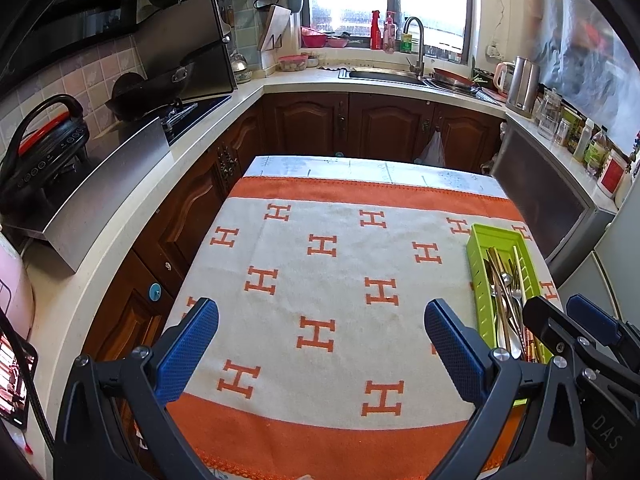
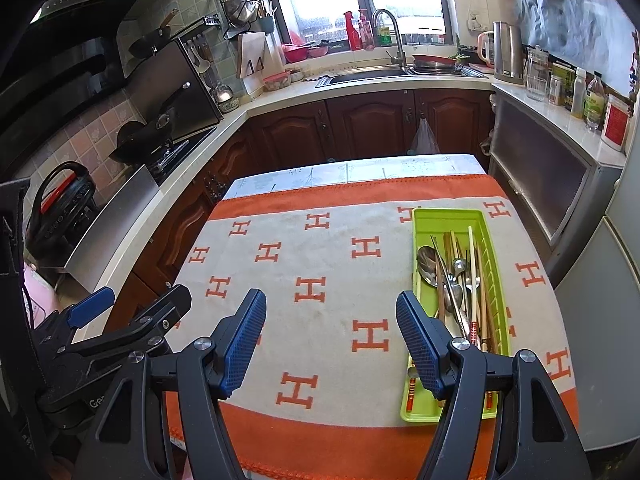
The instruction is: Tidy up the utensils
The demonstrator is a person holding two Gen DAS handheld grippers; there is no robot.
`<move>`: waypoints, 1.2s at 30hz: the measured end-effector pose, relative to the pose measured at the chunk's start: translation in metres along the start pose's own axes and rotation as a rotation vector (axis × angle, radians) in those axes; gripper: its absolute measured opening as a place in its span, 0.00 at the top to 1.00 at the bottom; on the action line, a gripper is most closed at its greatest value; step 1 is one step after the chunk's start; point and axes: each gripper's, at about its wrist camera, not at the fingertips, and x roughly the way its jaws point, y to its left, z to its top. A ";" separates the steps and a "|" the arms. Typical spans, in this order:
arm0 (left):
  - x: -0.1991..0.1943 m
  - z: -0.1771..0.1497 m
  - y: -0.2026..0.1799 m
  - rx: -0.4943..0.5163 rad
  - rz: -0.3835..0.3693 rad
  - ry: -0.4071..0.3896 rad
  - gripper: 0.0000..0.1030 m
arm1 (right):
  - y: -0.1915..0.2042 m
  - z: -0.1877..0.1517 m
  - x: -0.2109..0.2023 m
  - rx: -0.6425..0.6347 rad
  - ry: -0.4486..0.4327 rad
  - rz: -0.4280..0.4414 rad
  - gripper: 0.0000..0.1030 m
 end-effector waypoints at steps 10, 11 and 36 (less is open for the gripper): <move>0.000 0.000 0.000 0.001 0.001 0.002 0.01 | -0.001 -0.001 0.001 0.002 0.002 0.001 0.33; 0.000 0.000 0.000 0.001 0.002 0.001 0.01 | 0.000 0.000 0.000 0.001 0.002 0.001 0.33; 0.000 -0.001 0.001 0.002 0.002 0.005 0.01 | -0.001 0.001 0.001 0.002 0.004 0.000 0.33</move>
